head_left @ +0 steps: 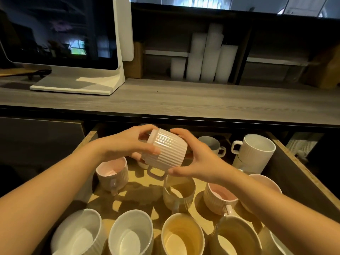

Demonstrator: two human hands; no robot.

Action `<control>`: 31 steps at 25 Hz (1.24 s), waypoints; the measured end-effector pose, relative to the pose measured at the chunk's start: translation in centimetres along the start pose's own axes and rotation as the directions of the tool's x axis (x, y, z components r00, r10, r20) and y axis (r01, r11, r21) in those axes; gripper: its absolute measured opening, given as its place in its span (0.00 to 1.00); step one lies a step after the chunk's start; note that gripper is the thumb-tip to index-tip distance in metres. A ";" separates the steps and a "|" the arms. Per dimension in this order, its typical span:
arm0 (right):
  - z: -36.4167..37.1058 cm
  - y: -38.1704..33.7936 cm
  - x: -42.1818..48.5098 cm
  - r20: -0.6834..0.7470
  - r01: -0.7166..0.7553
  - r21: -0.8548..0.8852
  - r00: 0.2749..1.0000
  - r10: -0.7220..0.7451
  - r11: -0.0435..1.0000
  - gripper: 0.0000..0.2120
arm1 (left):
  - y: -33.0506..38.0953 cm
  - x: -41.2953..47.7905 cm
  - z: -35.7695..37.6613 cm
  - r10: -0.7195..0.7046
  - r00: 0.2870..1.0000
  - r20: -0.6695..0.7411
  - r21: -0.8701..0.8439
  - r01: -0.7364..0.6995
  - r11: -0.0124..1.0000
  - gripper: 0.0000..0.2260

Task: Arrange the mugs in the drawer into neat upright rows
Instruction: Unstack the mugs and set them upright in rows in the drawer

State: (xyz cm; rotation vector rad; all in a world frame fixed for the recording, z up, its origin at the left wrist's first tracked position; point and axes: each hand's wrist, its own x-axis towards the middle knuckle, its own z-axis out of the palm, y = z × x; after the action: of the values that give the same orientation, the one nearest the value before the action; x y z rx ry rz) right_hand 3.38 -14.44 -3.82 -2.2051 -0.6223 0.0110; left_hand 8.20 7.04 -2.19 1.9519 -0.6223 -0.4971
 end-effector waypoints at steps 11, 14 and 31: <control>-1.1 0.1 1.0 -0.162 -0.257 0.060 0.951 0.263 0.965 0.24 | 1.6 0.1 2.1 0.153 0.988 -0.022 0.543 -0.116 0.831 0.35; -0.6 -0.9 1.2 -0.092 -0.255 0.063 0.961 0.260 0.965 0.24 | 1.6 -0.6 1.7 0.178 0.984 -0.027 0.627 -0.122 0.769 0.34; 6.8 -2.3 5.8 0.123 -0.035 -0.625 0.982 0.143 0.780 0.30 | -5.7 -3.9 -0.6 -0.283 0.930 -0.232 0.885 0.323 0.335 0.37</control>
State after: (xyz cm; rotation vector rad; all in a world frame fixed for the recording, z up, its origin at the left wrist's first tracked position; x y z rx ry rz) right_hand 6.03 -5.70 -5.49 -2.9046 -0.6773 0.0433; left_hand 6.75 12.02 -6.76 3.2177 -0.5366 -0.3433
